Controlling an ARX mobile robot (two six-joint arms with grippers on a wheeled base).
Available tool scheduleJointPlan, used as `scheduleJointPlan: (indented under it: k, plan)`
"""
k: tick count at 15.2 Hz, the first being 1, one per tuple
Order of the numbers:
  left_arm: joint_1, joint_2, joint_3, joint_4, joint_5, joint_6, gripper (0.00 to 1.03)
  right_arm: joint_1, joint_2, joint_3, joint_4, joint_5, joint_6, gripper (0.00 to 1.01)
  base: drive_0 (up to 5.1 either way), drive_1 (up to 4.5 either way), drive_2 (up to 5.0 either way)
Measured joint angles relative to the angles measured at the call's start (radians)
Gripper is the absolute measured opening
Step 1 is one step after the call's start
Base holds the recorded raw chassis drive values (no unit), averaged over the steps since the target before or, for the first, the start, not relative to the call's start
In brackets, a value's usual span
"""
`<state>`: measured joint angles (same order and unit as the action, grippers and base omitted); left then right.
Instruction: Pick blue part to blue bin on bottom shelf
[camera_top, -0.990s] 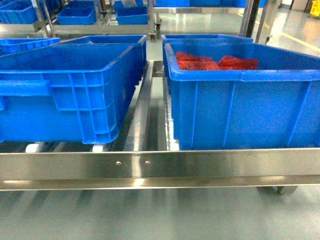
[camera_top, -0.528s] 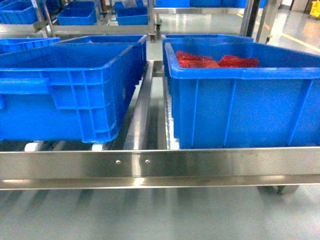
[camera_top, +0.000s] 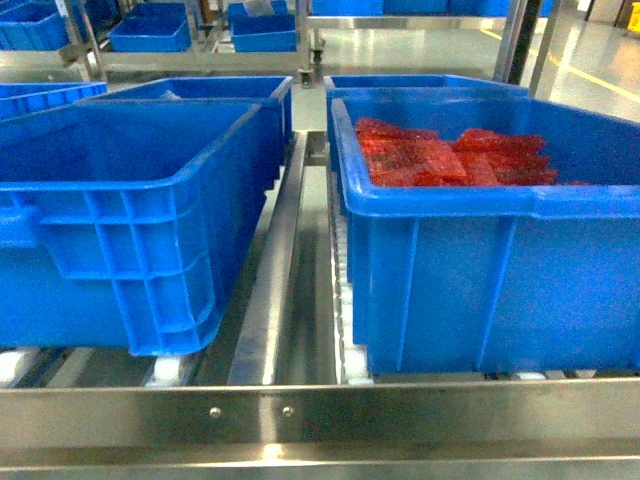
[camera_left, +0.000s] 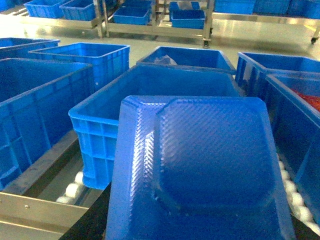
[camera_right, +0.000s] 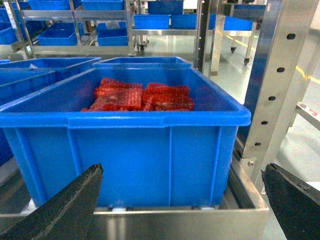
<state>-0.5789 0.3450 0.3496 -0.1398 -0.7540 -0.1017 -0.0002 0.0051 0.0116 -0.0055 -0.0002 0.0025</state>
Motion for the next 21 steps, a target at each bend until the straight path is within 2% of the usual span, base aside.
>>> scheduleJointPlan:
  k: [11, 21]
  plan:
    - [0.000, 0.000, 0.000, 0.002, 0.002, 0.000, 0.43, 0.000, 0.000, 0.000, 0.000, 0.000, 0.000, 0.98, -0.1, 3.94, -4.1]
    - [0.000, 0.000, 0.000, 0.001, 0.002, 0.000, 0.43, 0.000, 0.000, 0.000, 0.000, 0.000, 0.000, 0.98, 0.0, 0.00, 0.0]
